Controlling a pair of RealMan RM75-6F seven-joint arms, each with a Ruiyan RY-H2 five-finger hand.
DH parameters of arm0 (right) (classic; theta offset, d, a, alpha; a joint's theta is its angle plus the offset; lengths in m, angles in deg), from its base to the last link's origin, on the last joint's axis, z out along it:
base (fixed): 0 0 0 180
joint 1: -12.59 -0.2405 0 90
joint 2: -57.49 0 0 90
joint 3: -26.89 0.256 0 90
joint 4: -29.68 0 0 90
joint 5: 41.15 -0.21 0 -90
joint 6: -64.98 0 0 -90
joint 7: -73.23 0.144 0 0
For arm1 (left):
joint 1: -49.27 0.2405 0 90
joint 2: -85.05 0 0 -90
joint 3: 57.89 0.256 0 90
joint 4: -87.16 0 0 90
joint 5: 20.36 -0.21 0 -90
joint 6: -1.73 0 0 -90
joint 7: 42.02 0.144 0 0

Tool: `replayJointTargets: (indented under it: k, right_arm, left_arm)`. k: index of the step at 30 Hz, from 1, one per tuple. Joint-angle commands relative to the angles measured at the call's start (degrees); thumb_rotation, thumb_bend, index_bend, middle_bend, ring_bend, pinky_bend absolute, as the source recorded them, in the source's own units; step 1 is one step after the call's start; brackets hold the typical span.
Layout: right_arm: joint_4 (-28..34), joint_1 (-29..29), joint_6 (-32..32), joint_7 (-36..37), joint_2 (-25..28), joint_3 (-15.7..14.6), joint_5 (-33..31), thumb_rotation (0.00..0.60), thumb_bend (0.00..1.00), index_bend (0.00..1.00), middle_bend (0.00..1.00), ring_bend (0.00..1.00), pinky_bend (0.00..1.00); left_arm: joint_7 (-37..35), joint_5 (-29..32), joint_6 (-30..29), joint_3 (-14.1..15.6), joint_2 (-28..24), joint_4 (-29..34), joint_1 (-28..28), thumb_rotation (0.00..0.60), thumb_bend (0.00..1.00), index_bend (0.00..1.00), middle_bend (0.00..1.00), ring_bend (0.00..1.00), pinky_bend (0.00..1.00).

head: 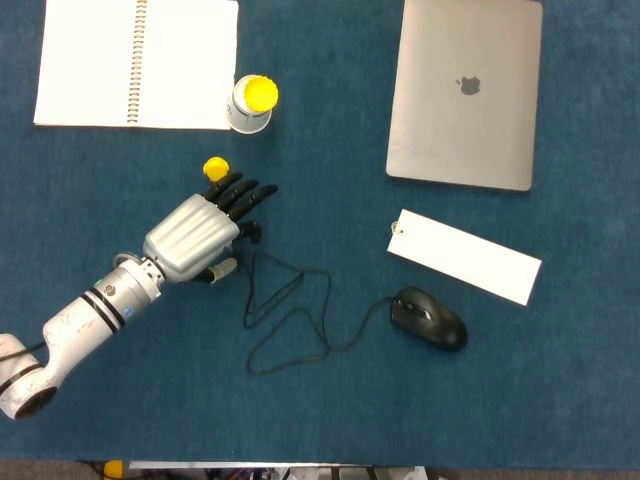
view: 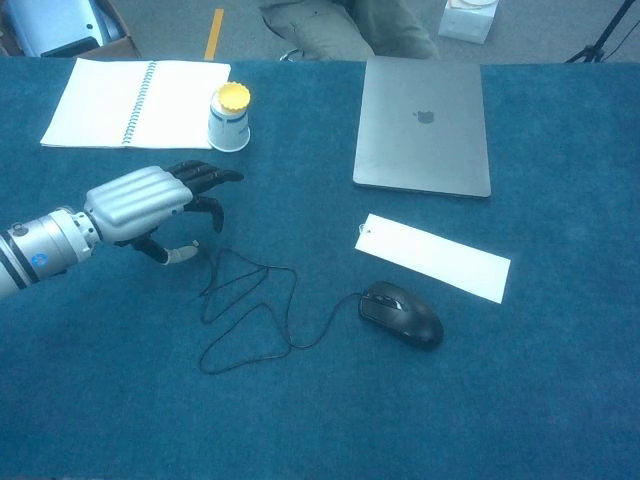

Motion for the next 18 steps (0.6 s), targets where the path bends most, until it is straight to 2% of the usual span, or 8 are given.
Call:
replayJointTargets:
  k: [1, 18]
  right_arm:
    - [0.1, 0.1, -0.2, -0.1, 0.2, 0.0, 0.0, 0.6, 0.37, 0.7, 0.49, 0.34, 0.41]
    - [0.6, 0.6, -0.5, -0.7, 0.5, 0.0, -0.4, 0.6, 0.37, 0.7, 0.49, 0.34, 0.41]
  left_arm:
    - [-0.9, -0.6, -1.2, 0.9, 1.1, -1.6, 0.2, 0.6, 0.33, 0.41, 0.0, 0.0, 0.0]
    - [-2.8, -0.8, -1.3, 2.9, 5.0, -8.8, -1.1, 0.6, 0.33, 0.44, 0.0, 0.0, 0.0]
